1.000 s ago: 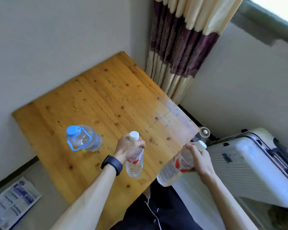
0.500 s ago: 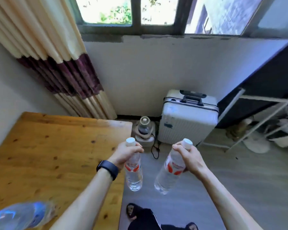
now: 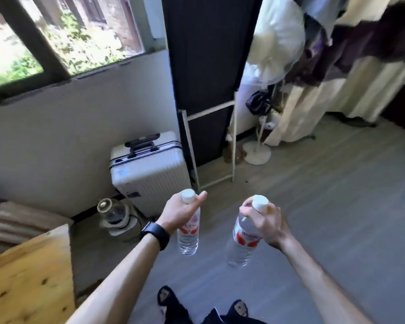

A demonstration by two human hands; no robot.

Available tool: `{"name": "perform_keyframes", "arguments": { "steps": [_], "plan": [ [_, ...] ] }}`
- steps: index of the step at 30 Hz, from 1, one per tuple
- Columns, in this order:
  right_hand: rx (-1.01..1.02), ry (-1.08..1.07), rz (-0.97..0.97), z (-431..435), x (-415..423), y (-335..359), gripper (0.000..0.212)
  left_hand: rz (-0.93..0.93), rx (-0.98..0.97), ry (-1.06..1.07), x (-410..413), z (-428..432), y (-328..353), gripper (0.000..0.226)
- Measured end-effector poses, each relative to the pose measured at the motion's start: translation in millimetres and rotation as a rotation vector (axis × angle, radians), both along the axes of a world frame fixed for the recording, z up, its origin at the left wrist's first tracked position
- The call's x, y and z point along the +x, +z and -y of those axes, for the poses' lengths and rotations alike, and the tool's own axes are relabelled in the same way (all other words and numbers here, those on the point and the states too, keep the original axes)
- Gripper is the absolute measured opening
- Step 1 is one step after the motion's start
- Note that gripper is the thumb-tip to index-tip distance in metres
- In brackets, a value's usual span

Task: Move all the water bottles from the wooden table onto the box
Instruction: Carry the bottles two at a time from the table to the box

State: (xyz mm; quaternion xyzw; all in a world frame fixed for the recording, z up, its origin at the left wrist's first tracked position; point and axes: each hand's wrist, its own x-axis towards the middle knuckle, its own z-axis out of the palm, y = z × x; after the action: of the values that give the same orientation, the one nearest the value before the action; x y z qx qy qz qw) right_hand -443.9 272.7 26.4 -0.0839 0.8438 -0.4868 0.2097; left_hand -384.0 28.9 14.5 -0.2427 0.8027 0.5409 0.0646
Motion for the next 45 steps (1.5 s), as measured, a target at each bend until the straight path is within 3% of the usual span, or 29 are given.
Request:
{"name": "perform_keyframes", "arguments": {
  "steps": [5,13,18,25,31,37,41,45],
  "plan": [
    [0.142,-0.091,-0.188,-93.1,-40.0,8.3,0.028,0.097,-0.097,-0.077,-89.4,-95.2,13.8,0.056],
    [0.099,-0.472,-0.02,-224.0,-120.5,13.3,0.028,0.195,-0.07,-0.433,-246.4,-224.4,0.3,0.048],
    [0.111,-0.666,0.037,-292.1,-155.5,8.8,0.041,0.2,-0.14,-0.642,-336.5,-311.5,-23.9,0.036],
    [0.175,-1.001,0.068,-396.8,-190.2,20.5,0.025,0.164,-0.162,-0.905,-442.2,-460.6,-21.9,0.024],
    [0.157,-1.318,0.061,-508.2,-219.1,6.0,0.027,0.198,-0.074,-1.105,-497.4,-600.1,-20.5,0.015],
    [0.308,-1.152,0.099,-621.3,-285.3,-1.6,0.038,0.247,-0.034,-1.067,-567.9,-730.2,-18.0,0.013],
    [0.248,-1.157,0.067,-706.2,-341.3,6.3,0.043,0.151,-0.088,-1.097,-625.1,-807.6,6.3,0.017],
    [0.275,-1.093,0.053,-777.4,-404.2,17.7,0.051,0.147,-0.068,-0.993,-689.4,-862.0,9.3,0.014]
  ]
}}
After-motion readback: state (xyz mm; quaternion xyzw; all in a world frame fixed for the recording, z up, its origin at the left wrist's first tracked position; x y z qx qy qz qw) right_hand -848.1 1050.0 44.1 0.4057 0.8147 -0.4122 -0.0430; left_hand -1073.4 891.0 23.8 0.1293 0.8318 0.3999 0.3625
